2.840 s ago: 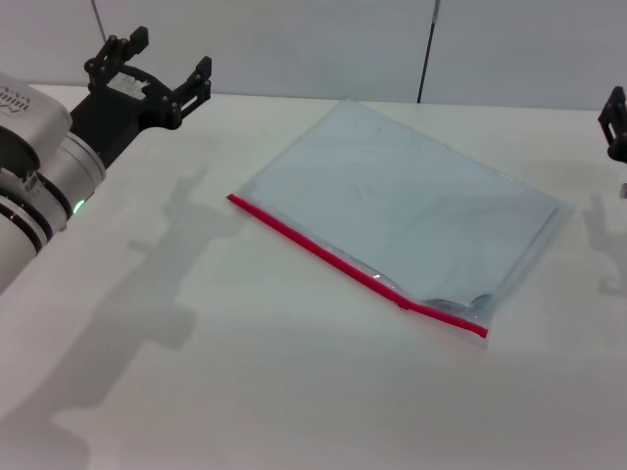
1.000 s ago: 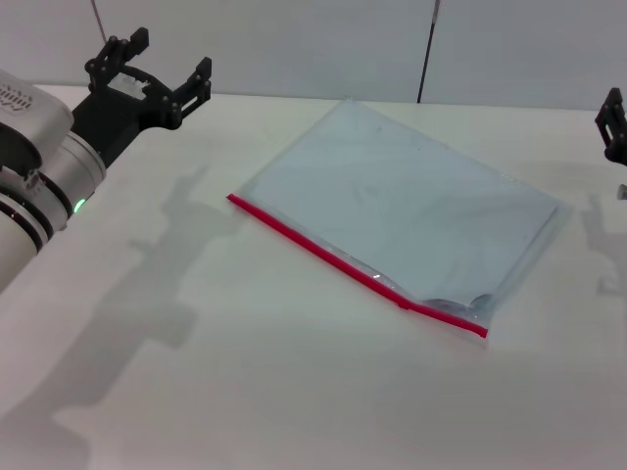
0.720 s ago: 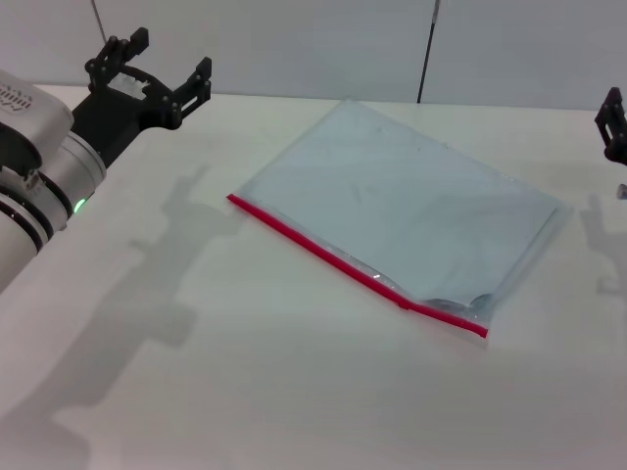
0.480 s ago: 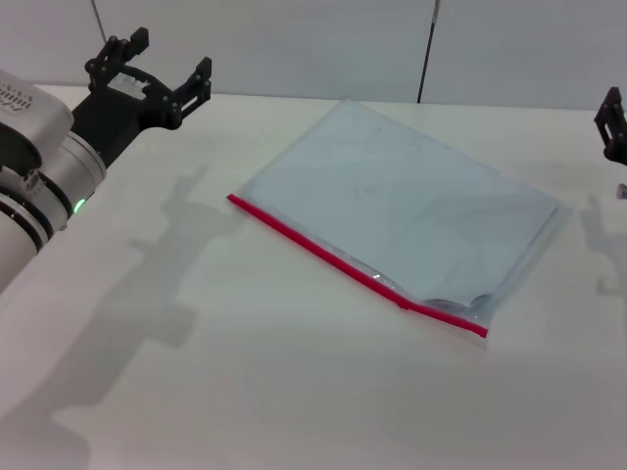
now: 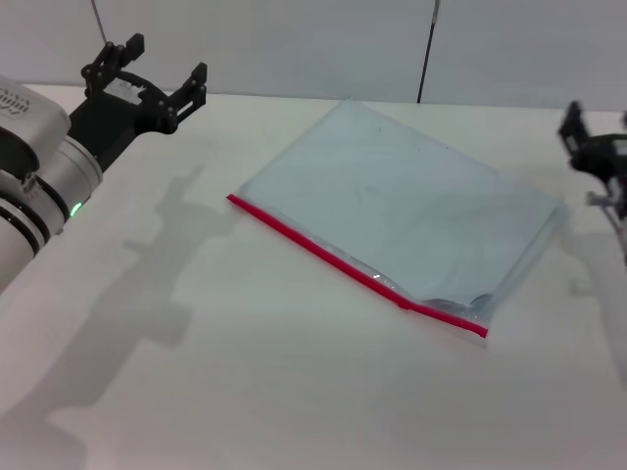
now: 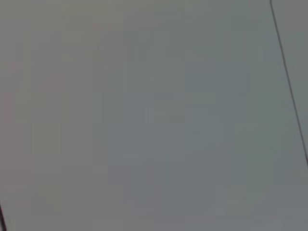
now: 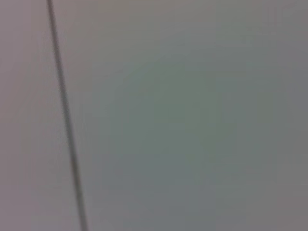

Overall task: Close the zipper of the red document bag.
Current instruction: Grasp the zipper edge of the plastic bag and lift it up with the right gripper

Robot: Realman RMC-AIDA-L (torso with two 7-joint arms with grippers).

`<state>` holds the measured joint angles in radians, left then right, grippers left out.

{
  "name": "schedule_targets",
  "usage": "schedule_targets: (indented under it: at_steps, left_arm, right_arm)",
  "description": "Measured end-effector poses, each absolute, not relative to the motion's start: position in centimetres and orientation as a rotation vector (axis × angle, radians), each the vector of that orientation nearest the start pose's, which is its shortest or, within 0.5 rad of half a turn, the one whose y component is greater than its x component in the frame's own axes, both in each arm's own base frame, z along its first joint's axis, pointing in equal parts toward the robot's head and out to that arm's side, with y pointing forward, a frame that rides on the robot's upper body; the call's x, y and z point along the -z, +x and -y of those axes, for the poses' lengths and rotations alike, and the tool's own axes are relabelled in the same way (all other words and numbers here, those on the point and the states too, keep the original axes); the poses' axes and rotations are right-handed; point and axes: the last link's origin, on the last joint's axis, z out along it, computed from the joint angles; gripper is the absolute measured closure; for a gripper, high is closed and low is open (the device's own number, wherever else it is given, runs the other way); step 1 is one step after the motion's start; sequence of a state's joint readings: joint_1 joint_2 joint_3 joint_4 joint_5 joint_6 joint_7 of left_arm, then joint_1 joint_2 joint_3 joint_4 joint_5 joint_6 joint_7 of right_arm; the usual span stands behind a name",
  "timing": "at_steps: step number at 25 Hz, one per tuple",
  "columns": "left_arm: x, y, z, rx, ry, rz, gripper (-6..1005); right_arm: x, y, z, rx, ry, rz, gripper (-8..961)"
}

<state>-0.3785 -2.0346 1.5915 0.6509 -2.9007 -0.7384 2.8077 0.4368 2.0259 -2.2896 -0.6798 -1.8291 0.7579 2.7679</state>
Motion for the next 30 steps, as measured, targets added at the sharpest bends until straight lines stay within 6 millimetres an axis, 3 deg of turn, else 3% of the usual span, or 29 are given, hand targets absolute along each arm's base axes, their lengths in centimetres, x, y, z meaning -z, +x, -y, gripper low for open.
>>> schedule_targets:
  at_steps: [4, 8, 15, 22, 30]
  left_arm:
    - [-1.4, -26.9, -39.0, 0.623, -1.839, 0.323, 142]
    - [-1.5, -27.2, -39.1, 0.611, -1.837, 0.346, 142]
    - [-1.5, -27.4, -39.1, 0.608, -1.836, 0.364, 142]
    - [-1.4, -27.6, -39.1, 0.586, -1.842, 0.372, 142]
    - [-1.4, -27.7, -39.1, 0.582, -1.844, 0.373, 142]
  right_arm:
    - [4.5, 26.5, -37.6, -0.568, -1.67, -0.777, 225]
    - [3.9, 26.0, -36.6, -0.562, -1.763, -0.75, 230]
    - [2.7, 22.7, -34.7, -0.559, -1.95, -0.623, 235]
    - [3.2, 21.2, -32.8, -0.392, -2.127, -0.495, 240]
    - [4.5, 20.9, -30.6, -0.131, -2.279, -0.321, 245]
